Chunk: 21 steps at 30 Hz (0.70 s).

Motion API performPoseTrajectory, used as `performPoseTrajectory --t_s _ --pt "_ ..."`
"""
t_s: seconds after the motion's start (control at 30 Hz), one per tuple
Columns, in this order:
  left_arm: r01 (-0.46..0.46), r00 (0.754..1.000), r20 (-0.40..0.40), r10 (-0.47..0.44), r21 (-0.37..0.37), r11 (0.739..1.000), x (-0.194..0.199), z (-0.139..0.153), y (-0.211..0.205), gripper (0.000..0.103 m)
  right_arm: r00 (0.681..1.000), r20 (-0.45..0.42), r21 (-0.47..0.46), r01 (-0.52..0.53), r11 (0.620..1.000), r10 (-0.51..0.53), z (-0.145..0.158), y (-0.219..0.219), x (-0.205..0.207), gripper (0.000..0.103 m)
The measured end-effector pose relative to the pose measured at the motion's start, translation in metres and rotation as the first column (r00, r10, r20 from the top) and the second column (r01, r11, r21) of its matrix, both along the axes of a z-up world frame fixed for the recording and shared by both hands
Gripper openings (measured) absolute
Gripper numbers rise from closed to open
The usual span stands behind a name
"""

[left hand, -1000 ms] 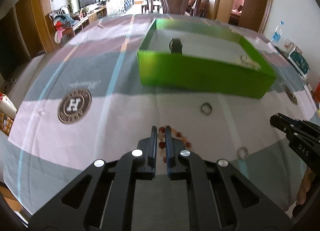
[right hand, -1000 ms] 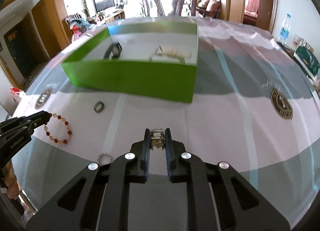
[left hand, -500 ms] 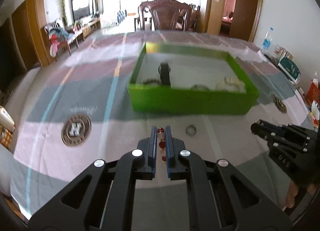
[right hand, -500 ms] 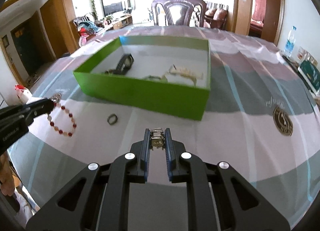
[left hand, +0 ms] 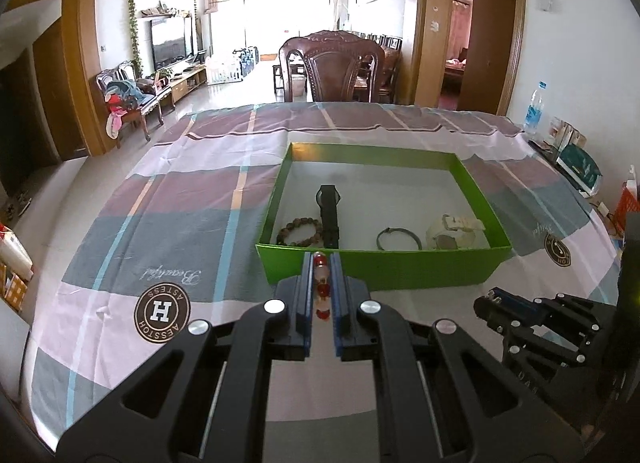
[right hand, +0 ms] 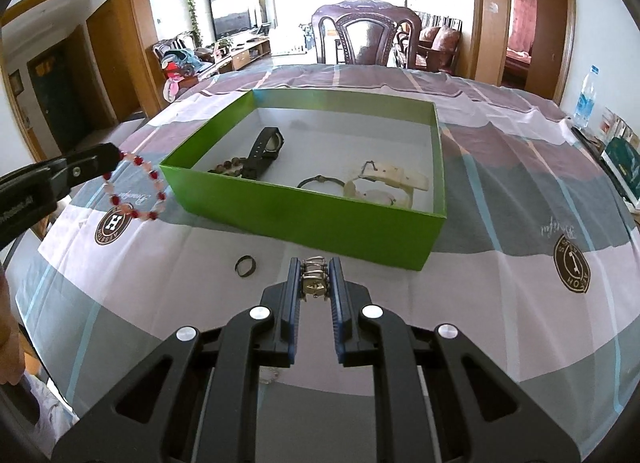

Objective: Organize jewelry
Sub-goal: 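Lift both held items and carry them over the green box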

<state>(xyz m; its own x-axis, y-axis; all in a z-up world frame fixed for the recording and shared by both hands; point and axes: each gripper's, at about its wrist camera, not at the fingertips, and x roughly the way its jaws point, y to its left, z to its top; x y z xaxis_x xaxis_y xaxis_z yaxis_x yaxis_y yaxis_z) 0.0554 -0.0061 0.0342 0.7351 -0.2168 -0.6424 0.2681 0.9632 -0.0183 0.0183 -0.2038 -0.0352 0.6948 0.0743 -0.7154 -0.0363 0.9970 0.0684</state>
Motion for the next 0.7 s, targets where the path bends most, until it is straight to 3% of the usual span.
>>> performPoseTrajectory --t_s 0.33,0.57,0.7 --pt "-0.002 1.000 -0.021 0.002 -0.001 1.000 0.006 -0.007 0.000 0.008 1.000 -0.008 -0.002 -0.007 1.000 0.007 0.000 0.003 0.003 0.014" --pt "0.002 0.999 0.047 -0.001 -0.012 1.000 0.024 0.024 -0.002 0.008 0.993 0.117 -0.033 0.002 0.999 0.002 0.048 0.001 0.018 0.014" --pt "0.015 0.997 0.081 -0.013 -0.017 1.000 0.046 0.044 -0.012 0.008 0.984 0.176 0.010 0.002 1.000 -0.003 0.074 -0.006 0.039 0.014"
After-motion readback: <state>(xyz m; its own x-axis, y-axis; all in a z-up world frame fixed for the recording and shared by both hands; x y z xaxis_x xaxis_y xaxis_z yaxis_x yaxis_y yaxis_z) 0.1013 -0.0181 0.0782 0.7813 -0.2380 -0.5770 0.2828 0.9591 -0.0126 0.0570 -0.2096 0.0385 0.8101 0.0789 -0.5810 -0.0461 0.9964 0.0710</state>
